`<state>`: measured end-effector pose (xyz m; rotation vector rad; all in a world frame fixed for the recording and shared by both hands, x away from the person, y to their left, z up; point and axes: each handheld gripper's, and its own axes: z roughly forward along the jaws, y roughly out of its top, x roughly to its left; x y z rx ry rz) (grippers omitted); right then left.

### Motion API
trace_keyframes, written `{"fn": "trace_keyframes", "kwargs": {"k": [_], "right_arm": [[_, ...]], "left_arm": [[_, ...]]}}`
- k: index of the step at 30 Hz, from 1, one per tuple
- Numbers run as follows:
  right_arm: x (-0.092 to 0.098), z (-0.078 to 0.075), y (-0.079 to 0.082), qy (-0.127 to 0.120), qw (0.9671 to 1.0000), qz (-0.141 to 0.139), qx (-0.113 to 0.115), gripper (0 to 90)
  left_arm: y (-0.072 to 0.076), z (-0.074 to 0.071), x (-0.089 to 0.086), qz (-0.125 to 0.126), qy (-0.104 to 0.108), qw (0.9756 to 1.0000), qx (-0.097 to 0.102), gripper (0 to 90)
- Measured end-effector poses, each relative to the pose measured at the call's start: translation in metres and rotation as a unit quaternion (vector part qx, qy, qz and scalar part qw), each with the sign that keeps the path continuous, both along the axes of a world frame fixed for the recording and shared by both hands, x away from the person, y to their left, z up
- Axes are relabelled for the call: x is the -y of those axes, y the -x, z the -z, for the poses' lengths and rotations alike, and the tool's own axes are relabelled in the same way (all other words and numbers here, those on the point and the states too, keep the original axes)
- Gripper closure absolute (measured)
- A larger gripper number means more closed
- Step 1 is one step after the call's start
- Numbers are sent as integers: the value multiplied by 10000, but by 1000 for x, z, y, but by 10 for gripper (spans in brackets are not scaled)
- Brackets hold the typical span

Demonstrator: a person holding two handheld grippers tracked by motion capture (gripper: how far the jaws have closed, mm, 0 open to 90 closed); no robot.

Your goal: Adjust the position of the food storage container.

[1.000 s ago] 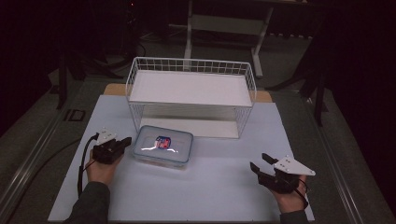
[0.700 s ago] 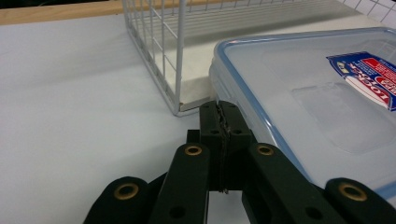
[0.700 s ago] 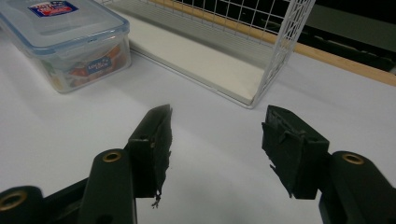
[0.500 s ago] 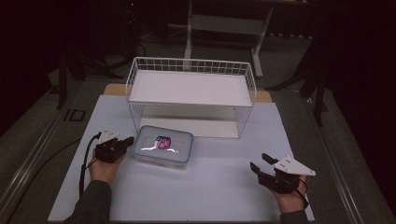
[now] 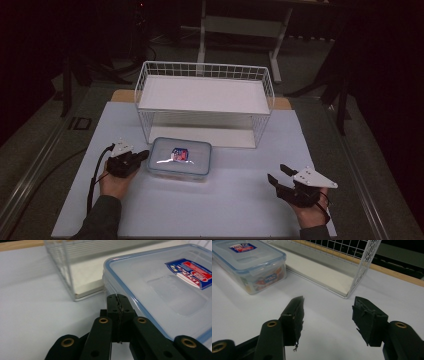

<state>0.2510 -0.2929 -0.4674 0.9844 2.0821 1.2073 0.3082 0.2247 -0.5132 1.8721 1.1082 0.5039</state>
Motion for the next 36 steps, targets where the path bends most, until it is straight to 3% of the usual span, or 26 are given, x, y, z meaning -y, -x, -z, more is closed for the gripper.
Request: {"fn": "trace_keyframes", "kwargs": {"k": [13, 22, 29, 36], "right_arm": [[-2, 0, -1, 22, 10000, -51, -10, 422], [-4, 1, -1, 43, 10000, -77, -15, 423], [-2, 1, -1, 26, 10000, -74, -5, 423], [-2, 1, -1, 29, 10000, -81, -12, 424]], "left_arm": [[15, -3, 39, 545, -211, 9983, 41, 893], [12, -2, 56, 454, -144, 9988, 77, 893], [15, -7, 55, 340, -150, 9991, 179, 822], [21, -20, 43, 153, 201, 9991, 348, 767]]}}
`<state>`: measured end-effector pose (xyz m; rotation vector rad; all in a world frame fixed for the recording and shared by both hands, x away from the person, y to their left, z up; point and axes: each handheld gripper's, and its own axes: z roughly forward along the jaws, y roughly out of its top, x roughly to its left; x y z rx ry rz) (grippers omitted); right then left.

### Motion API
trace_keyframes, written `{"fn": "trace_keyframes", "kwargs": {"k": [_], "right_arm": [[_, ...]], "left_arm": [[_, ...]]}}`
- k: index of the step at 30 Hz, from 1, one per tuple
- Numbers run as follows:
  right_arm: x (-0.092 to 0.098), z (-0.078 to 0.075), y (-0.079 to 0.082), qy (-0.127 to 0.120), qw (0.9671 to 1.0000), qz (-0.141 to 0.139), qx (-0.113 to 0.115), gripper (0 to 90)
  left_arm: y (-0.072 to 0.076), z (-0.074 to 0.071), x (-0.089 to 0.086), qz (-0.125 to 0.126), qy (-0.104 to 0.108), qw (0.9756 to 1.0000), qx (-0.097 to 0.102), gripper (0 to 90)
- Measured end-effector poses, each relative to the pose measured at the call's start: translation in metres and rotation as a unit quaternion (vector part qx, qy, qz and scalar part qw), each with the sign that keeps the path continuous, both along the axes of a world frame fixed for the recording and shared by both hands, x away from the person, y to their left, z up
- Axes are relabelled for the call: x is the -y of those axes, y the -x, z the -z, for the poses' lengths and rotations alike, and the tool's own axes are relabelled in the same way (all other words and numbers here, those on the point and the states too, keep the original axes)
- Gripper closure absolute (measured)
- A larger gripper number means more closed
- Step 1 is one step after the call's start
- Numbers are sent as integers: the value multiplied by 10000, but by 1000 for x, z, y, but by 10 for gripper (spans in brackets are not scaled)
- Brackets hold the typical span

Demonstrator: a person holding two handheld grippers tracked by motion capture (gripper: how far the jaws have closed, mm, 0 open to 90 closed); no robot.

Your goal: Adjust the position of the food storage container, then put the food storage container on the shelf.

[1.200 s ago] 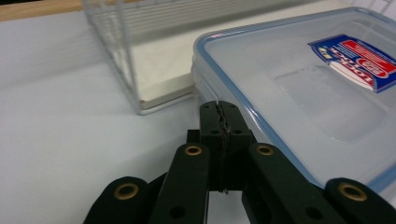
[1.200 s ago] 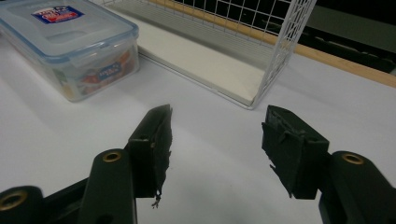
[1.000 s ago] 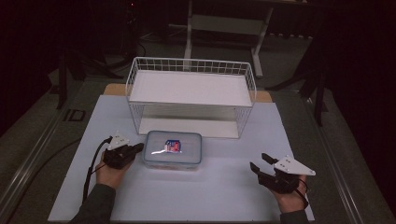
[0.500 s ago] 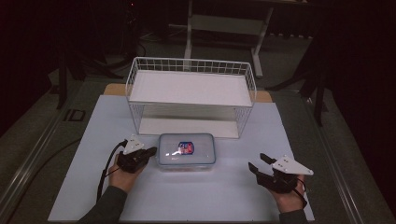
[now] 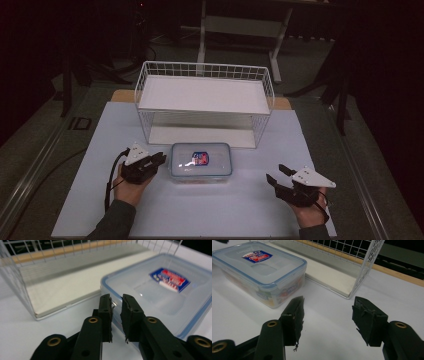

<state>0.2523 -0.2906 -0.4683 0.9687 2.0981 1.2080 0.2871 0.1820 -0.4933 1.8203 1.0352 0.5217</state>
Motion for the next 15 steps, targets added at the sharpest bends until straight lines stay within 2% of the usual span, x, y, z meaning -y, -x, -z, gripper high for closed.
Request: {"fn": "trace_keyframes", "kwargs": {"k": [4, 6, 8, 10, 15], "right_arm": [[0, 0, 0, 5, 10000, 11, 2, 424], [0, 0, 0, 4, 10000, 13, 0, 424], [0, -1, 0, -30, 10000, 12, -7, 424], [0, -1, 0, -47, 10000, 4, -7, 424], [-2, -2, 0, -82, 10000, -21, -3, 424]], "left_arm": [[3, -5, -5, -82, 82, 9999, 89, 701], [5, -10, -11, -131, 197, 9996, 159, 677], [5, -11, -14, -165, 219, 9994, 191, 646], [6, -14, -18, -308, 239, 9989, 251, 642], [9, -19, -23, -391, 300, 9983, 308, 580]]}}
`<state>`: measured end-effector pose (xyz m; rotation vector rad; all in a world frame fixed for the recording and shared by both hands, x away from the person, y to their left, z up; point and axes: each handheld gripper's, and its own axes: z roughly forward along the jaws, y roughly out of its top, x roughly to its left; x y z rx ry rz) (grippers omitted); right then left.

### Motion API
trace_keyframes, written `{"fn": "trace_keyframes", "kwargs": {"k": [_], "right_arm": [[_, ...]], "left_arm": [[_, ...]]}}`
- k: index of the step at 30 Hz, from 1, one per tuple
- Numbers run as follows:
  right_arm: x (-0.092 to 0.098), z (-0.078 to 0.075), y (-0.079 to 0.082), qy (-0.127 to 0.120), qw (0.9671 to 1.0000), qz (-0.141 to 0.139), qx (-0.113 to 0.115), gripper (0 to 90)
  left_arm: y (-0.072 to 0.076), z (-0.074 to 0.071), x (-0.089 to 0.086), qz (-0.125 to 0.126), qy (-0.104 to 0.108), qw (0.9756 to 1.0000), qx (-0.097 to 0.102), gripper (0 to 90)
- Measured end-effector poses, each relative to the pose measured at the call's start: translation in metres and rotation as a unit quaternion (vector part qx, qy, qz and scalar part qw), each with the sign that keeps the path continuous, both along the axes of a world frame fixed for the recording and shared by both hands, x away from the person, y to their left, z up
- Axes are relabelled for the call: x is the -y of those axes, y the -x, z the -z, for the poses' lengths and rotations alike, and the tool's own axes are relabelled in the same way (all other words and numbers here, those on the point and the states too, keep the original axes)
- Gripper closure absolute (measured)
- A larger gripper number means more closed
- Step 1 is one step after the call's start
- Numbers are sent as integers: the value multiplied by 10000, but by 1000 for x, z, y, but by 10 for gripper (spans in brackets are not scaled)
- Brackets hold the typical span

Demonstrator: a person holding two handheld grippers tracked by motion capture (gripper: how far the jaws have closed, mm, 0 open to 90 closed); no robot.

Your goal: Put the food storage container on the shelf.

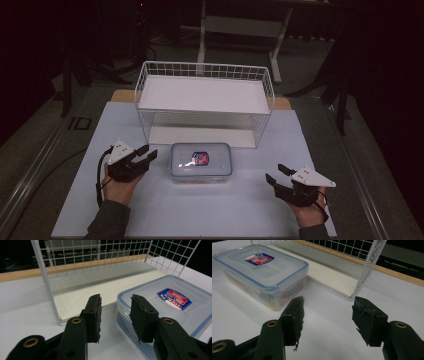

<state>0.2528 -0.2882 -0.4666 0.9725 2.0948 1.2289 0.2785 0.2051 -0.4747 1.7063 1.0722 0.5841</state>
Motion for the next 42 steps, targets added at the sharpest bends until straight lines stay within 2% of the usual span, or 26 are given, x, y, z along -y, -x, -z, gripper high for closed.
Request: {"fn": "trace_keyframes", "kwargs": {"k": [3, 9, 13, 17, 20, 23, 25, 27, 31, 33, 35, 38, 41, 42], "right_arm": [[-2, -2, -2, -76, 10000, 1, 5, 424], [-18, -6, -12, -413, 9991, -105, -76, 428], [-33, -6, -18, -456, 9987, -201, -127, 424], [-48, -6, -28, -515, 9979, -299, -257, 426], [-59, -5, -36, -670, 9962, -397, -381, 403], [-69, -3, -43, -687, 9956, -461, -442, 386], [-74, 1, -49, -696, 9951, -496, -496, 386], [-77, 4, -55, -856, 9931, -509, -614, 386], [-79, 11, -66, -1024, 9901, -487, -833, 383], [-80, 16, -72, -1097, 9875, -509, -1010, 379], [-82, 21, -76, -1119, 9856, -514, -1163, 367], [-86, 26, -82, -1050, 9845, -435, -1338, 365], [-89, 30, -86, -1055, 9813, -465, -1540, 346], [-89, 30, -87, -1083, 9804, -487, -1575, 342]], "left_arm": [[1, -2, 0, -28, 19, 10000, 33, 555], [2, -2, 4, 17, 76, 10000, -13, 511], [2, -2, 7, 58, 179, 9998, -85, 485], [1, -1, 9, 159, 436, 9986, -264, 471], [0, 0, 10, 220, 476, 9981, -323, 457], [-1, 1, 12, 245, 500, 9978, -347, 445], [-4, 3, 14, 316, 556, 9968, -471, 426], [-7, 6, 16, 435, 661, 9947, -651, 416], [-12, 11, 25, 514, 584, 9942, -742, 416], [-15, 14, 28, 572, 590, 9932, -820, 410], [-18, 16, 31, 668, 611, 9917, -910, 399], [-21, 22, 35, 716, 551, 9906, -1029, 386], [-24, 26, 37, 749, 510, 9893, -1145, 380], [-25, 28, 37, 809, 533, 9879, -1214, 376]]}}
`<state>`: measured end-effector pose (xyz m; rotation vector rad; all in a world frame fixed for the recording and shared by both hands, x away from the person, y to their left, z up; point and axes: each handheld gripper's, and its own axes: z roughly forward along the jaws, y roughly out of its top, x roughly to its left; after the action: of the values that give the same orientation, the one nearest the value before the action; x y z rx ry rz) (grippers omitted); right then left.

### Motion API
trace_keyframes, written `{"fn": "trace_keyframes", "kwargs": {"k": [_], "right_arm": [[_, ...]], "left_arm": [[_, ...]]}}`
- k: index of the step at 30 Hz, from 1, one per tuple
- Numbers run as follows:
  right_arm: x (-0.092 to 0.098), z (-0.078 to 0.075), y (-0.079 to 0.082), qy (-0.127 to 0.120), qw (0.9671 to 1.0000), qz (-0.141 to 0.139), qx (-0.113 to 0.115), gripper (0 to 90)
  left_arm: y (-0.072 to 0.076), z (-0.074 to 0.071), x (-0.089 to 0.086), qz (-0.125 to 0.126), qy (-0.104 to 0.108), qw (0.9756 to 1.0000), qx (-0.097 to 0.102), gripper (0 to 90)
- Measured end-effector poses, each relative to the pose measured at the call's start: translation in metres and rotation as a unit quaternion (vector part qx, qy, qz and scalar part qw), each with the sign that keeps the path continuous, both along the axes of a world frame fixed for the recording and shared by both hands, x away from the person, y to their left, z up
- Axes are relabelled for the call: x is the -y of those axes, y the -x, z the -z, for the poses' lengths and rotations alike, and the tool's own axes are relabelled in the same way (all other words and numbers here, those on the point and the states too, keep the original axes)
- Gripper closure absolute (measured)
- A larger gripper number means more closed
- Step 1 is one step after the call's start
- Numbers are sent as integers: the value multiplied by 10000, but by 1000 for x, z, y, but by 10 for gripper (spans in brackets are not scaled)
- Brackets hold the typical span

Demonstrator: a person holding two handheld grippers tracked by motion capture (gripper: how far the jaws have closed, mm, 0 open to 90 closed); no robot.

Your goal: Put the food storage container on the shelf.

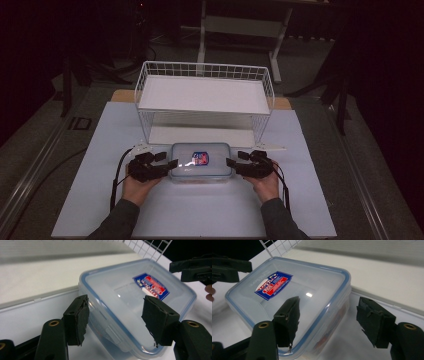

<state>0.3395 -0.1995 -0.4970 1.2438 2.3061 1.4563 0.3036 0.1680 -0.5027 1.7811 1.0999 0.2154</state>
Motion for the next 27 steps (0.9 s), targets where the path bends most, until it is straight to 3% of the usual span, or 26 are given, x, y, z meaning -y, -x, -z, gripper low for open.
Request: {"fn": "trace_keyframes", "kwargs": {"k": [4, 8, 12, 17, 20, 26, 27], "right_arm": [[0, 2, -4, -217, 9994, -168, -202, 307], [-2, 6, -6, -188, 9985, -317, -407, 249], [-5, 11, -10, -337, 9959, -438, -714, 208], [-7, 14, -12, -483, 9933, -514, -911, 206], [-8, 17, -14, -636, 9902, -553, -1114, 200], [-7, 21, -18, -811, 9870, -529, -1282, 193], [-8, 22, -19, -869, 9853, -537, -1370, 197]], "left_arm": [[-4, 5, -1, 112, 60, 9998, -167, 367], [-7, 7, -4, 144, 186, 9994, -263, 345], [-10, 11, -7, 157, 444, 9980, -425, 338], [-13, 14, -9, 203, 630, 9962, -559, 339], [-15, 18, -12, 241, 836, 9934, -743, 339], [-18, 21, -14, 284, 1034, 9902, -892, 339], [-18, 22, -14, 287, 1079, 9894, -929, 339]]}}
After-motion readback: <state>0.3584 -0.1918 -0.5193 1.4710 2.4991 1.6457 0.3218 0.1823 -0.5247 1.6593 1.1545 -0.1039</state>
